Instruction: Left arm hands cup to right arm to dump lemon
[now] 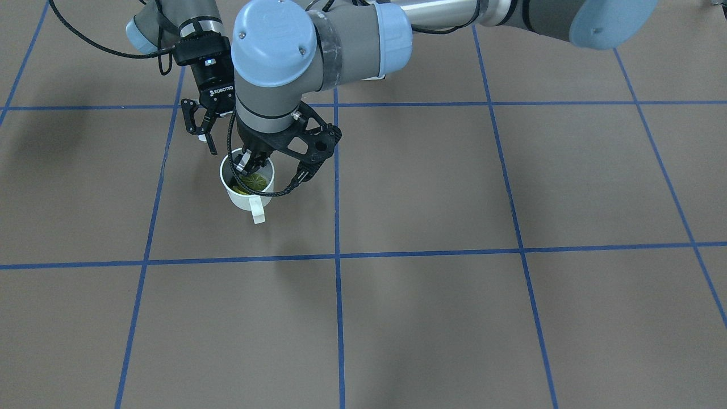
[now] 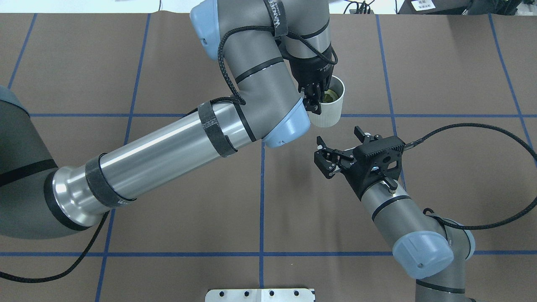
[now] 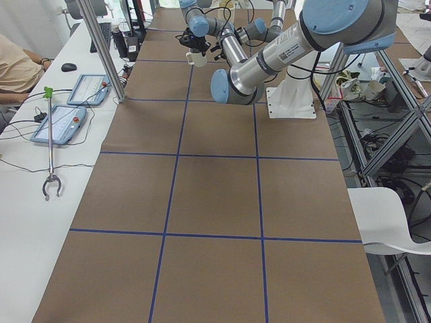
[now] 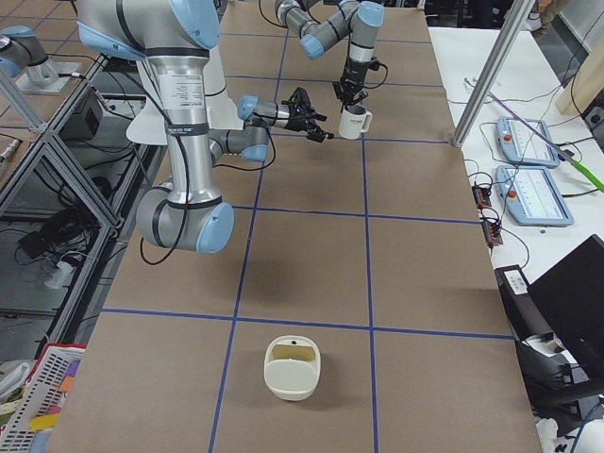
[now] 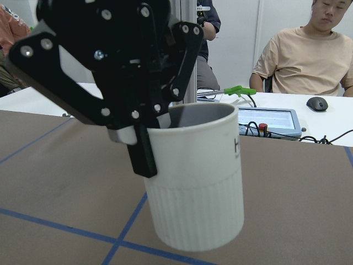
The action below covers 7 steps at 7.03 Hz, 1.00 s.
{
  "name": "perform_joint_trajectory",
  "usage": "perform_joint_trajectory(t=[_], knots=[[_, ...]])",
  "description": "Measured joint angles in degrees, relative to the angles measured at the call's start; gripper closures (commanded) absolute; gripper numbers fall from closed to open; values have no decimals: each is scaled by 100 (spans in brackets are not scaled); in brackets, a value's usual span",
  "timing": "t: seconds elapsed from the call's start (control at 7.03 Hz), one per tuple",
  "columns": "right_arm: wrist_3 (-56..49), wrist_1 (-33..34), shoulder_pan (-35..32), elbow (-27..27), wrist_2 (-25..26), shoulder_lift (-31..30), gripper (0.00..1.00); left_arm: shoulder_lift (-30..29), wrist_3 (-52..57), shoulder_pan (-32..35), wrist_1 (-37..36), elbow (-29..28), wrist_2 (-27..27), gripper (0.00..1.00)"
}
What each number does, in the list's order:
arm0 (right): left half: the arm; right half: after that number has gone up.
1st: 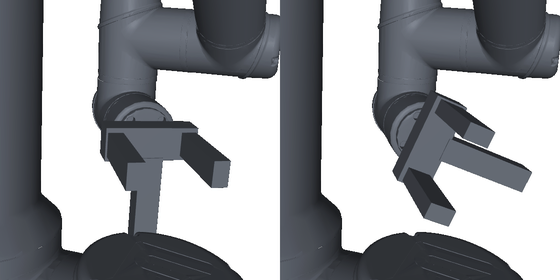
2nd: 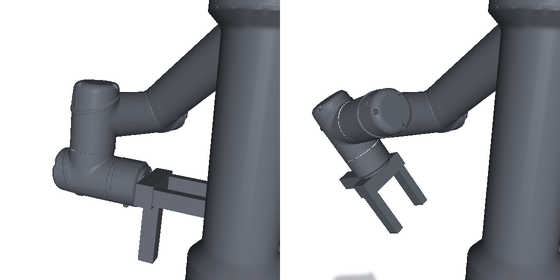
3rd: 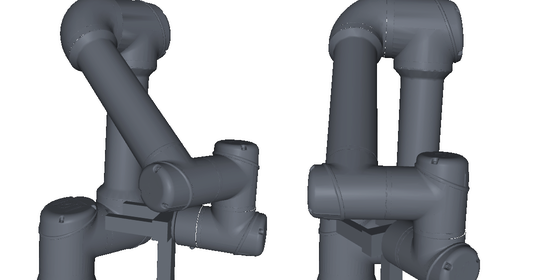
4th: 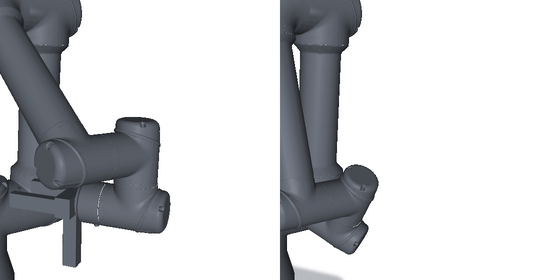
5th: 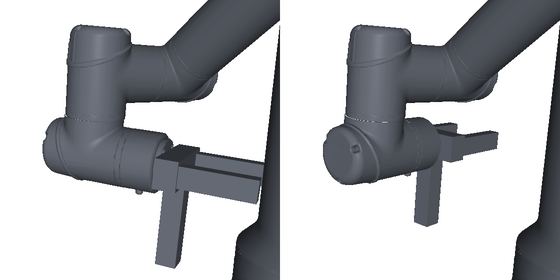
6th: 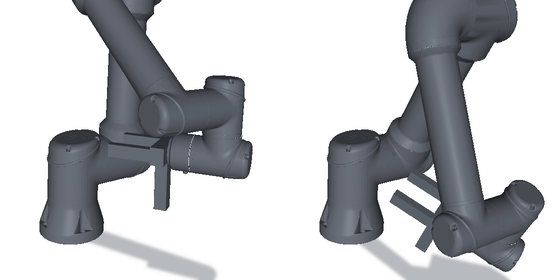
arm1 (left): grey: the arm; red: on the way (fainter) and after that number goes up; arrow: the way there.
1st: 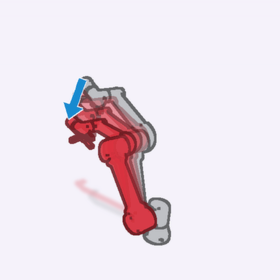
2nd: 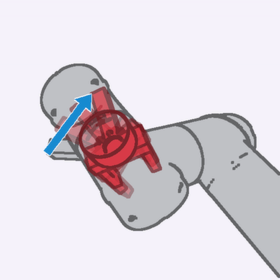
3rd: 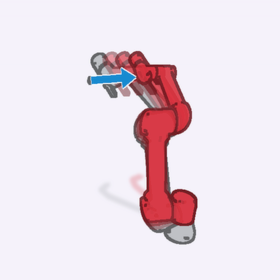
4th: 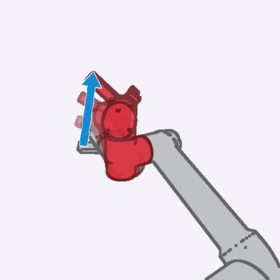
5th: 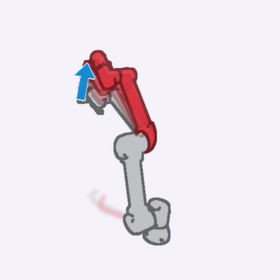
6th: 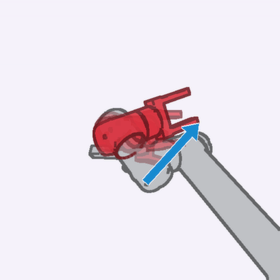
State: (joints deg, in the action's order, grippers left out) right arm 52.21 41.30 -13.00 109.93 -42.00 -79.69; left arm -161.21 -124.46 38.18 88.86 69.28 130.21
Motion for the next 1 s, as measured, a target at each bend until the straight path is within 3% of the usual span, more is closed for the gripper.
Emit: perform_joint_trajectory(t=[1.0], knots=[[0,1,12,-130,192,14,1,-20,-147,-313,-211,282,-12,100]])
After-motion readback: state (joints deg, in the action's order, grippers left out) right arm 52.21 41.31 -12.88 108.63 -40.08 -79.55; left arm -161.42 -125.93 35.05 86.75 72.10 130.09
